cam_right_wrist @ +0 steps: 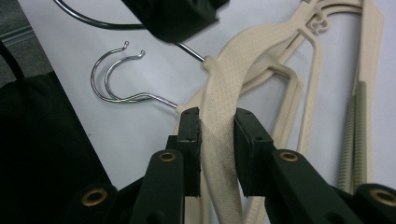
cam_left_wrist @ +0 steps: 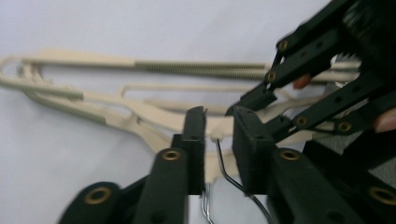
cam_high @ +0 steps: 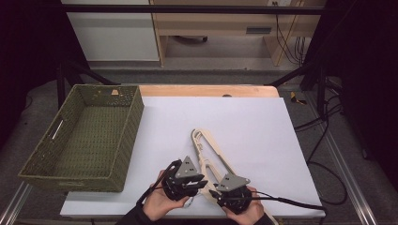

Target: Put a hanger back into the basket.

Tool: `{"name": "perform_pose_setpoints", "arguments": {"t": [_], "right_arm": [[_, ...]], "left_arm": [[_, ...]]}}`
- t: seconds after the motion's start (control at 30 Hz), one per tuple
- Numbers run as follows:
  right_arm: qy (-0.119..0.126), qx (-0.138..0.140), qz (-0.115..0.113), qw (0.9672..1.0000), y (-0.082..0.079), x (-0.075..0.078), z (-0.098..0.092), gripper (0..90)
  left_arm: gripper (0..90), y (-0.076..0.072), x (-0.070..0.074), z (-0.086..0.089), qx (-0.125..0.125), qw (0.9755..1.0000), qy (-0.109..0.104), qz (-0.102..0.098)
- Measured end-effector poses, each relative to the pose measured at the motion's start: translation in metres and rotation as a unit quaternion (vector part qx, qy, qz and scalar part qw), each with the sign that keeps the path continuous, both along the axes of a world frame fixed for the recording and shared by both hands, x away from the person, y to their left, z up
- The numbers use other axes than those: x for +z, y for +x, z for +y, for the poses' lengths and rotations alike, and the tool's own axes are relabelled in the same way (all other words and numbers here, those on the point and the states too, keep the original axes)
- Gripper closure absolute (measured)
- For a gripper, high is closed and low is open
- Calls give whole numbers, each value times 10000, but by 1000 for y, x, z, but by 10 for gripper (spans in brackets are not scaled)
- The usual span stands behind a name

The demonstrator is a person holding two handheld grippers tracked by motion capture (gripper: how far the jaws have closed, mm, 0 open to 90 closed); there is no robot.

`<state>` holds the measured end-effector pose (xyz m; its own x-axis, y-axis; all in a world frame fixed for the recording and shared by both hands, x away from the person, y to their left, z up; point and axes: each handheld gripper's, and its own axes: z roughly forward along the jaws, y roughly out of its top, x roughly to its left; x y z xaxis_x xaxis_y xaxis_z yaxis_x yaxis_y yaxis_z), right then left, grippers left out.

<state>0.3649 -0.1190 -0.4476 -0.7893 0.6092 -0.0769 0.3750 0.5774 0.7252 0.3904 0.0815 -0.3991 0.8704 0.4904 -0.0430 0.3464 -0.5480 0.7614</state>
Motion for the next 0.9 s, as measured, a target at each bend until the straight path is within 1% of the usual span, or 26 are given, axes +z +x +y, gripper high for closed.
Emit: {"name": "perform_pose_setpoints", "arguments": {"t": [0.03,0.07,0.1,0.13,0.17,0.2,0.23,0.27,0.3,0.33,0.37,0.4,0.43,0.47,0.5,0.53,0.57,0.67,0.73,0.77,0.8,0.83,0.87,0.9], "right_arm": [[26,-8,-10,10000,0,1,0,746],[30,-9,-12,10000,0,2,-1,747],[56,-32,-28,10000,0,3,-2,748],[56,-32,-28,10000,0,3,-2,748],[53,-56,-13,10000,0,5,-3,750],[70,-59,-81,9999,0,9,-6,754],[70,-59,-81,9999,0,9,-6,754],[87,-98,-92,9999,0,11,-7,757],[85,-115,-151,9998,1,15,-11,762],[85,-115,-151,9998,1,15,-11,762],[81,-174,-213,9996,2,20,-14,769],[81,-174,-213,9996,2,20,-14,769],[78,-233,-269,9993,3,24,-19,776],[78,-233,-269,9993,3,24,-19,776],[128,-286,-266,9992,4,26,-21,779],[123,-306,-292,9990,5,29,-25,784],[105,-403,-384,9984,7,33,-31,794],[147,-526,-465,9974,10,41,-42,813],[135,-634,-542,9964,13,45,-48,827],[125,-689,-574,9959,14,47,-50,833],[102,-741,-636,9952,16,48,-53,840],[102,-741,-636,9952,16,48,-53,840],[59,-833,-729,9938,19,51,-57,852],[51,-903,-761,9930,20,52,-59,858]], "left_arm": [[651,-1,8,6,76,9995,-205,-215],[613,-2,13,10,122,9990,-311,-309],[570,-1,18,15,167,9982,-440,-374],[525,-1,18,15,167,9982,-440,-374],[525,-1,23,21,211,9973,-556,-439],[440,0,32,32,291,9949,-791,-562],[406,0,32,32,291,9949,-791,-562],[406,1,37,39,334,9937,-883,-597],[335,2,40,45,373,9925,-970,-639],[335,3,43,51,418,9913,-1073,-644],[296,4,46,57,450,9899,-1188,-624],[296,6,48,63,489,9884,-1290,-629],[262,8,50,74,597,9860,-1386,-710],[244,8,50,74,597,9860,-1386,-710],[244,9,51,78,646,9851,-1408,-747],[229,10,51,82,678,9846,-1419,-770],[205,11,50,87,735,9838,-1428,-802],[177,13,48,88,747,9837,-1419,-808],[168,15,42,85,737,9848,-1356,-800],[160,15,42,85,737,9848,-1356,-800],[148,17,40,83,717,9864,-1252,-788],[133,17,40,83,717,9864,-1252,-788],[122,18,37,82,735,9871,-1179,-796],[112,18,37,82,737,9873,-1161,-792]]}}
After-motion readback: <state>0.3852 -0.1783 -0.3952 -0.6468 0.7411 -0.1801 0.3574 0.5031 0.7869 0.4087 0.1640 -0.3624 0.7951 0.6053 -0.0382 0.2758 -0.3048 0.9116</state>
